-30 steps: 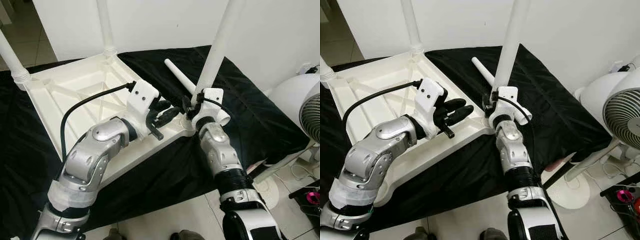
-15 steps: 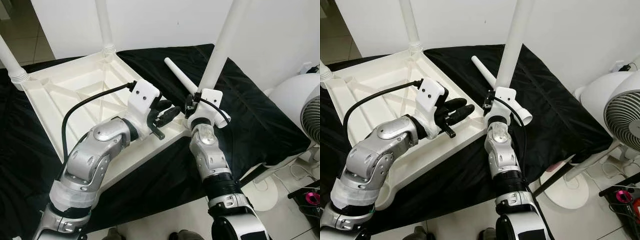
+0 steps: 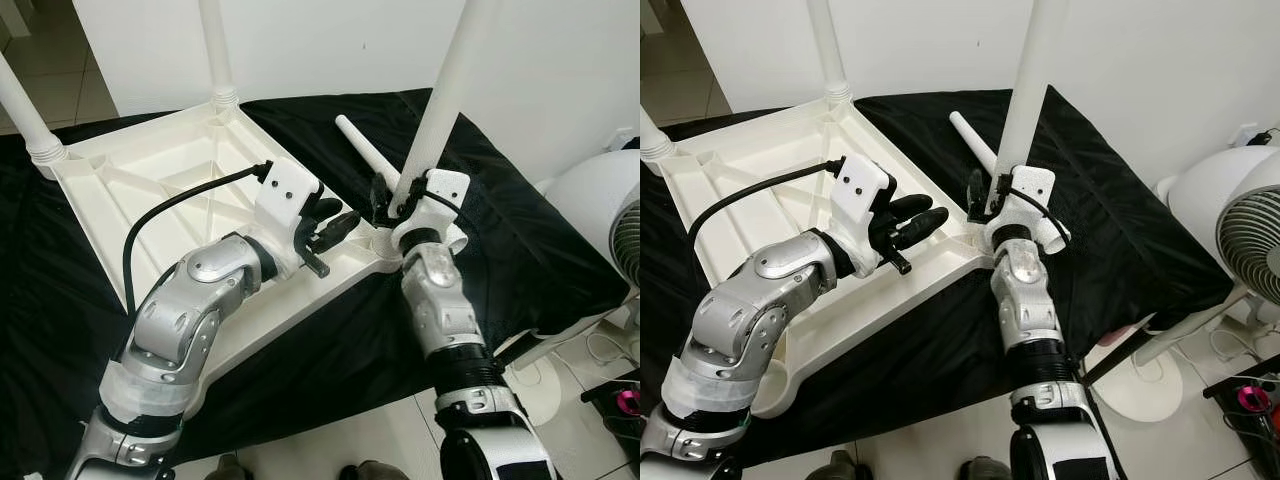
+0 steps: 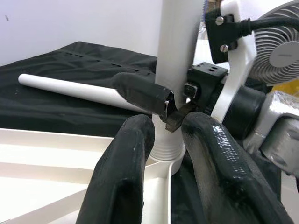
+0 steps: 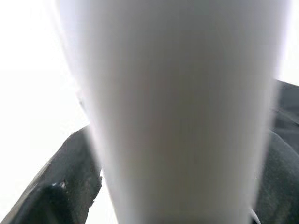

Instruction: Building children table

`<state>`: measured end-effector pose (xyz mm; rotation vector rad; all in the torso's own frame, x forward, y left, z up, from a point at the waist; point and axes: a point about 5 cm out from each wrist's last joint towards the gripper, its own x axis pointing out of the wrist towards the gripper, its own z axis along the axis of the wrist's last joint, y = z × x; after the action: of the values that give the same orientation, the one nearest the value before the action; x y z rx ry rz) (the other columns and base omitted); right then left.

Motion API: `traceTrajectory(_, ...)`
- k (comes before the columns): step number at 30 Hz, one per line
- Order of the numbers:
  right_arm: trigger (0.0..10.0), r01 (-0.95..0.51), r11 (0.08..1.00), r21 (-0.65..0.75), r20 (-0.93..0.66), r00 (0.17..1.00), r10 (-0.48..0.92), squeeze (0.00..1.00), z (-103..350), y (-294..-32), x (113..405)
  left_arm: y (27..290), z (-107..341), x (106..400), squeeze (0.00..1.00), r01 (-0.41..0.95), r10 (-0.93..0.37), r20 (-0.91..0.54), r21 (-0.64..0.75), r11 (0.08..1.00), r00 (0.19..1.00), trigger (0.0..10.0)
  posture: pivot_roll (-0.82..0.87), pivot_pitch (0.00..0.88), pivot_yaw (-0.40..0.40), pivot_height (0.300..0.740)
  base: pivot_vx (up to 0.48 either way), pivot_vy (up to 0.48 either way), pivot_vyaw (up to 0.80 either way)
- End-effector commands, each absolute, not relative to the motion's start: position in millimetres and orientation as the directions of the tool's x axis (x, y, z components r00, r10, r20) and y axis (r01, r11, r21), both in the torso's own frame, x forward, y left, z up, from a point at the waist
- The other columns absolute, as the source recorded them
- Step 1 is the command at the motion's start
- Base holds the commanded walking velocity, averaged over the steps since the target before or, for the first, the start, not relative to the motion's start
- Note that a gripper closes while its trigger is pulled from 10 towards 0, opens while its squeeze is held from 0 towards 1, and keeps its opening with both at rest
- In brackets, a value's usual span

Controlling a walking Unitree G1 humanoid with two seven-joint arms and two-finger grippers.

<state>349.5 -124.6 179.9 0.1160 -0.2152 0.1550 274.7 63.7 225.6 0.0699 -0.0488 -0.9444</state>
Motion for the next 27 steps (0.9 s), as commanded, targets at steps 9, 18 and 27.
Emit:
traceTrajectory(9, 10.0, -0.478, 0.873, -0.098, 0.124, 0.865, 0.487, 0.0, 165.2, -147.9, 347.5, 52.4, 215.8, 268.0, 0.0, 0.813, -0.815, -0.018, 0.091, 0.575, 0.579, 10.0, -0.05, 0.0, 0.003, 0.74, 0.0, 0.0, 0.0)
traceTrajectory(18, 10.0, -0.582, 0.803, -0.126, 0.038, 0.806, 0.59, 0.0, 157.4, -157.7, 352.9, 42.7, 199.1, 265.6, 0.0, 0.809, -0.808, -0.066, 0.113, 0.576, 0.585, 10.0, -0.04, 0.0, 0.005, 0.74, 0.0, 0.0, 0.0)
traceTrajectory(27, 10.0, -0.594, 0.789, -0.16, 0.005, 0.798, 0.602, 0.0, 156.4, -162.8, 361.7, 41.6, 185.2, 267.9, 0.0, 0.788, -0.782, -0.105, 0.144, 0.599, 0.614, 10.0, -0.04, 0.0, 0.007, 0.74, 0.0, 0.0, 0.0)
